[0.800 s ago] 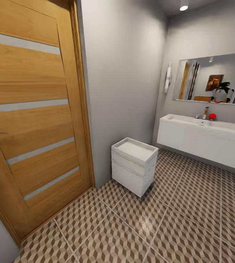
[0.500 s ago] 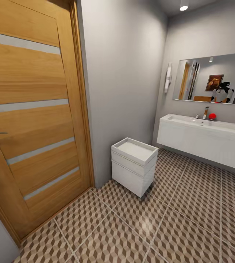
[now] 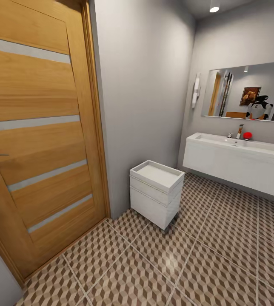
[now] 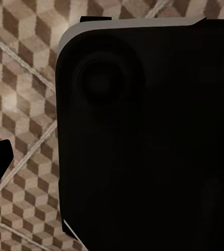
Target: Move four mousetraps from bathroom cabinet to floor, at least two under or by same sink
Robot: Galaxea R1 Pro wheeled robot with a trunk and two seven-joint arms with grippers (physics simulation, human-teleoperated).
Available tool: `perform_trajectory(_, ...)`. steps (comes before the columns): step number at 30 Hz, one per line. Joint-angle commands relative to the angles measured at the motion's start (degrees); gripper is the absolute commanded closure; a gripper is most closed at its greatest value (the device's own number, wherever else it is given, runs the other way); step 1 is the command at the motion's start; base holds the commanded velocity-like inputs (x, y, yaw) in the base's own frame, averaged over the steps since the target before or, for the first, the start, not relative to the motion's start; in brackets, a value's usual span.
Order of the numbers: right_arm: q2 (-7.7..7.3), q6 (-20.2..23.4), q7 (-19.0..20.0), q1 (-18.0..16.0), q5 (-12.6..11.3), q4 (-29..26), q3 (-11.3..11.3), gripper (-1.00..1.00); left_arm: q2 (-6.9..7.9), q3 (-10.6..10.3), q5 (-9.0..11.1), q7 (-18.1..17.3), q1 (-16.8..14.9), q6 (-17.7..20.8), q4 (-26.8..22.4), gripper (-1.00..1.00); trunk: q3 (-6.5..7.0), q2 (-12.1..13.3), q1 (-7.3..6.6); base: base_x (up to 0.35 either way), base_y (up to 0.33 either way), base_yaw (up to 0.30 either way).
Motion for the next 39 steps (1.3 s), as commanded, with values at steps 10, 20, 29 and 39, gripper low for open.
perform_trajectory(10, 0.08, -0.09, -0.01, -0.01, -0.15, 0.0, -0.21, -1.0, -0.01, 0.05, 0.08, -0.01, -0.01, -0.25, -0.04, -1.0, -0.04, -0.02, 0.0, 0.0, 0.0, 0.0)
perform_trajectory(20, 0.09, -0.08, -0.01, -0.01, 0.02, 0.0, -0.03, -1.0, -0.01, 0.05, 0.08, -0.01, -0.01, -0.25, -0.04, -1.0, -0.04, -0.02, 0.0, 0.0, 0.0, 0.0)
perform_trajectory(29, 0.05, -0.08, -0.01, -0.01, 0.11, 0.0, 0.11, -1.0, -0.01, 0.05, 0.08, -0.01, -0.01, -0.21, -0.05, -1.0, -0.04, -0.02, 0.0, 0.0, 0.0, 0.005)
perform_trajectory(39, 0.01, -0.09, -0.01, -0.01, 0.12, 0.0, 0.12, -1.0, -0.01, 0.05, 0.08, -0.01, -0.01, -0.23, -0.07, -1.0, -0.04, -0.02, 0.0, 0.0, 0.0, 0.176)
